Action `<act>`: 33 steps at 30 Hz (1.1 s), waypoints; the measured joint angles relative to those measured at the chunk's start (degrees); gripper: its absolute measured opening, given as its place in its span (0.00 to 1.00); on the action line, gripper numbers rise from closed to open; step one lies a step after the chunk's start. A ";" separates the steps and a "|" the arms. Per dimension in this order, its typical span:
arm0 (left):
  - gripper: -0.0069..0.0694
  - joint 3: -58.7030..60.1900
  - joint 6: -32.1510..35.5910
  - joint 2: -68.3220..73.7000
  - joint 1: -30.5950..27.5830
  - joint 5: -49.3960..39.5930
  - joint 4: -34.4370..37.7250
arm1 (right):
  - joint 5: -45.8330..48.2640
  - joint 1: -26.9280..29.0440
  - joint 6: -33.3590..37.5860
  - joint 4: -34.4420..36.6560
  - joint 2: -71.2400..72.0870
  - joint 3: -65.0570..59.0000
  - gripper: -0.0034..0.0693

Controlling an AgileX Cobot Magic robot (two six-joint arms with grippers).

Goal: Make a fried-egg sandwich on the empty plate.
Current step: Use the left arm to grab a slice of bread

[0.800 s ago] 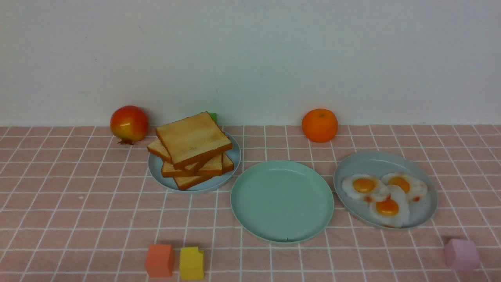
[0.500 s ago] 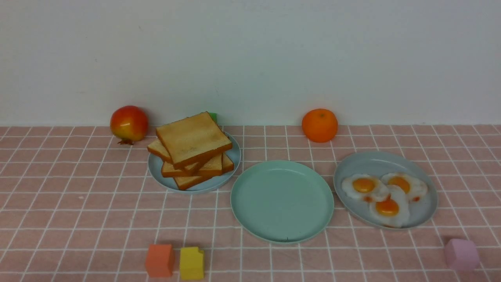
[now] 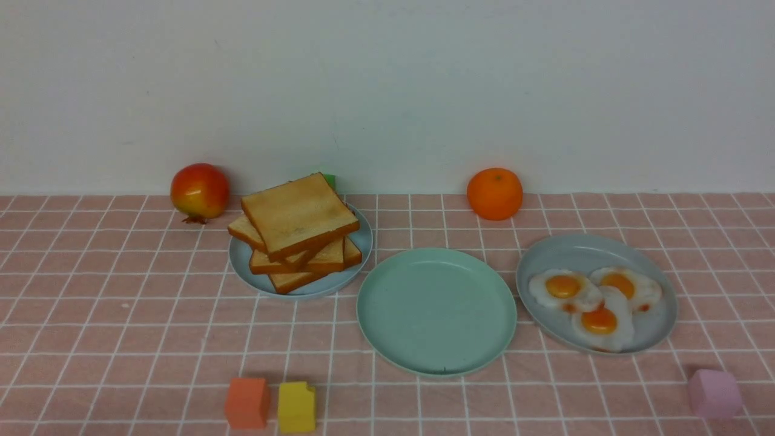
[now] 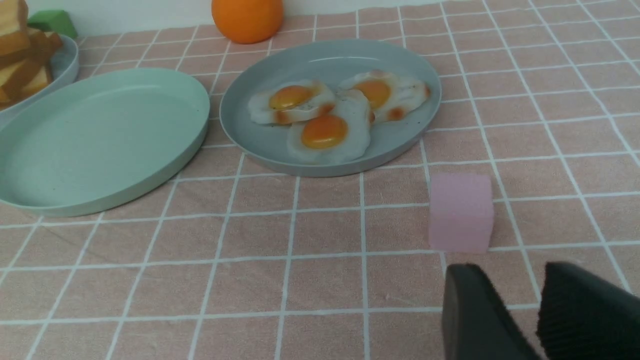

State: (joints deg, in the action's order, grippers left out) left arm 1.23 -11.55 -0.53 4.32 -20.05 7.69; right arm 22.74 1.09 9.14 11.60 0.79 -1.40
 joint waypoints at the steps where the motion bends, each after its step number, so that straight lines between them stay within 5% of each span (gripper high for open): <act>1: 0.40 0.00 0.00 0.00 0.00 0.00 0.00 | 0.00 0.00 0.00 0.00 0.00 0.00 0.38; 14: 0.40 0.00 0.00 0.00 0.00 0.71 0.88 | 0.02 0.00 0.00 0.00 0.00 0.00 0.38; 24: 0.40 0.38 -5.64 0.00 0.00 13.87 36.83 | 0.02 0.00 0.00 0.00 0.00 0.00 0.38; 30: 0.33 -0.57 -3.26 0.00 0.00 13.77 41.85 | 0.02 0.00 0.00 0.00 0.00 0.00 0.38; 33: 0.16 -6.05 1.51 2.06 0.00 6.88 41.35 | 0.02 0.00 0.00 0.00 0.00 0.00 0.38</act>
State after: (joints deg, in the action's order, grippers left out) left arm -4.82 -10.04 1.53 4.32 -13.17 49.04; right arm 22.76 1.09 9.14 11.60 0.79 -1.40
